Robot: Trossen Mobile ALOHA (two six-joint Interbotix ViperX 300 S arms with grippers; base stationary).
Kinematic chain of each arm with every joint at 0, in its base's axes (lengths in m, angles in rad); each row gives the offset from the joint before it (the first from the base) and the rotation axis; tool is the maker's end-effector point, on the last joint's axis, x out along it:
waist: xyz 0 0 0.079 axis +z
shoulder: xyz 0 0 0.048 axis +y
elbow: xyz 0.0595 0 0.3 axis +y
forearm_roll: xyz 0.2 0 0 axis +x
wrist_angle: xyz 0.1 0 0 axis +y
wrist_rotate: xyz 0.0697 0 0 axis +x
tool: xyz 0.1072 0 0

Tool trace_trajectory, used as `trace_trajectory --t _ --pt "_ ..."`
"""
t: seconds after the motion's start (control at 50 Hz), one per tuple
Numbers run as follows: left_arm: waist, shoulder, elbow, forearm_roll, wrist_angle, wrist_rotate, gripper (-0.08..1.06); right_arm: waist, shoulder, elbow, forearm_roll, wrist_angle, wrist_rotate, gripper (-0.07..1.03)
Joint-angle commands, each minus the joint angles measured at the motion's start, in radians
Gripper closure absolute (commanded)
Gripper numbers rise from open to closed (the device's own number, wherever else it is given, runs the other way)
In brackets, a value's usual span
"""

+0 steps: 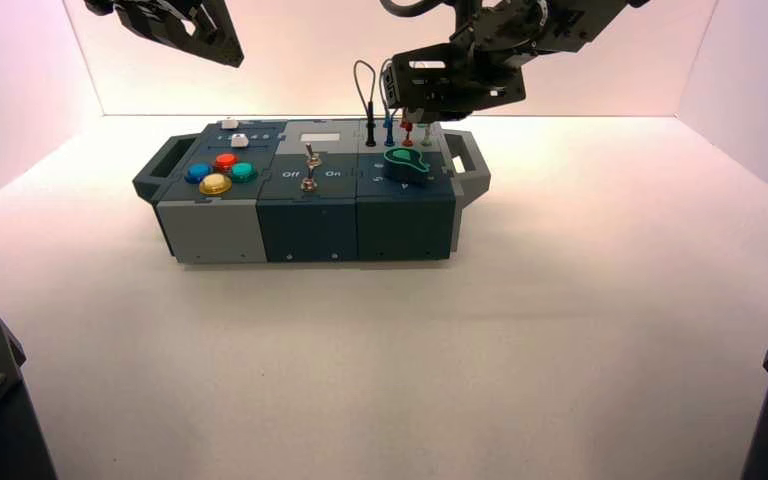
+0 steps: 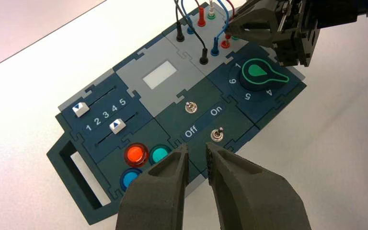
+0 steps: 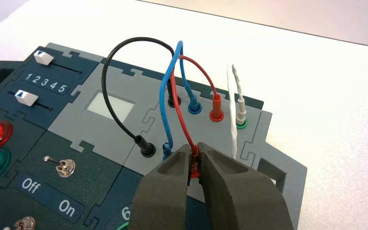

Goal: Insert the red wire.

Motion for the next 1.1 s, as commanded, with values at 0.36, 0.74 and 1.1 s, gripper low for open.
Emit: trace_trajectory --t 0.36,0.74,1.1 --pt "-0.008 -0.009 -0.011 0.002 -0.008 0.005 0.75 0.005 -0.048 0.021 -0.002 -0.077 -0.005 0.99" --pt "-0.008 -0.009 -0.008 0.002 -0.008 0.005 0.75 0.005 -0.044 0.029 -0.002 -0.101 -0.005 0.99" --pt "-0.008 -0.009 -0.008 0.002 -0.008 0.005 0.75 0.008 -0.037 0.021 -0.002 -0.095 -0.002 0.99"
